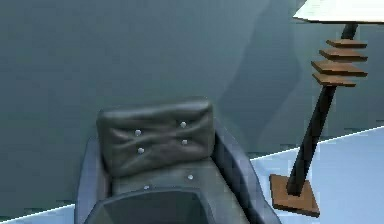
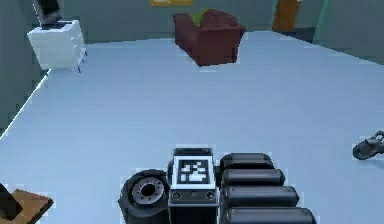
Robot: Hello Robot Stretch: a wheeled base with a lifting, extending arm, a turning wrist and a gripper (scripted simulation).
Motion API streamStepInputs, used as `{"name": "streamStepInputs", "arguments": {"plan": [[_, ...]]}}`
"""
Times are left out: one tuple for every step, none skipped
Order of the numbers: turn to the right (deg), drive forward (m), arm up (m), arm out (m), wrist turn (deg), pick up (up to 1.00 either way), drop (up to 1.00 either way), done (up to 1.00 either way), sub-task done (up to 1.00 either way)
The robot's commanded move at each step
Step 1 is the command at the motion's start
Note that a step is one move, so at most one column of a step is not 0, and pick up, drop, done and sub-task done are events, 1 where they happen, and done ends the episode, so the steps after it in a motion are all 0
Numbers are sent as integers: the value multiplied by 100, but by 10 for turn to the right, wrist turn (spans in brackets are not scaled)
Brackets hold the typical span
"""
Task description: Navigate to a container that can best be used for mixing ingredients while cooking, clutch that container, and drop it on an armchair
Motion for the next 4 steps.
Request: {"name": "streamStepInputs", "arguments": {"plan": [[270,0,0,0,0,0,0,0,0],[-450,0,0,0,0,0,0,0,0],[-270,0,0,0,0,0,0,0,0],[450,0,0,0,0,0,0,0,0]]}}
